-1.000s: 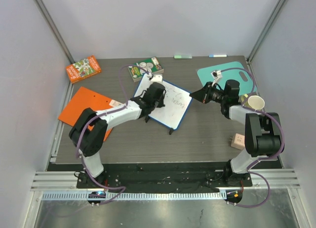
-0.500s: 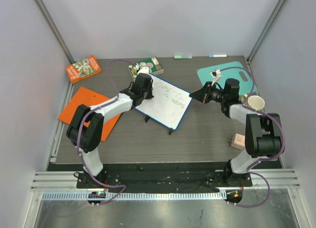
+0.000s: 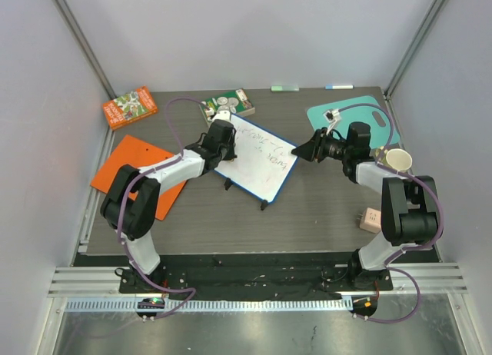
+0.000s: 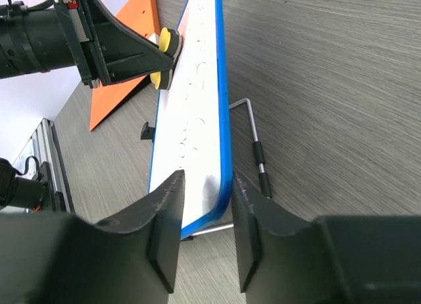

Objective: Erase the whiteboard

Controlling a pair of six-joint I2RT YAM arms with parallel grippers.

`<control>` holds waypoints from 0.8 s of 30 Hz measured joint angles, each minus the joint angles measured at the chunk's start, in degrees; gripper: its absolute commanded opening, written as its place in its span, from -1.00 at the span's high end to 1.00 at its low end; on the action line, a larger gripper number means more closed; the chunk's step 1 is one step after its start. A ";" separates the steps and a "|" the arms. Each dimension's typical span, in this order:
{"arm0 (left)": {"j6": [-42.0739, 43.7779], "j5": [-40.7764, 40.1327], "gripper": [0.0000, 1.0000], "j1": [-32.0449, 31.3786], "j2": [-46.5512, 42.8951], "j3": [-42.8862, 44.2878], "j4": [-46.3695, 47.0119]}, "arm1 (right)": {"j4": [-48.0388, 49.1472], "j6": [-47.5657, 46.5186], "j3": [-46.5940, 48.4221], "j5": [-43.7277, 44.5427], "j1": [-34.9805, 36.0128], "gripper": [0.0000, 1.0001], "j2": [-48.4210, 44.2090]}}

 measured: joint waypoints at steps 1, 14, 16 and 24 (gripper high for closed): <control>-0.02 0.02 1.00 0.00 0.00 0.00 0.00 | 0.00 0.00 0.02 -0.15 0.04 0.15 0.02; -0.02 -0.07 1.00 0.00 -0.02 0.00 -0.04 | -0.07 0.35 2.27 -2.86 0.46 0.93 3.93; 0.00 -0.46 1.00 0.00 -0.33 0.00 -0.28 | -0.63 2.10 3.21 -3.39 0.35 0.97 4.96; 0.02 -0.76 1.00 0.09 -4.37 -3.04 -0.44 | -6.05 3.32 7.54 -6.43 0.66 0.97 5.88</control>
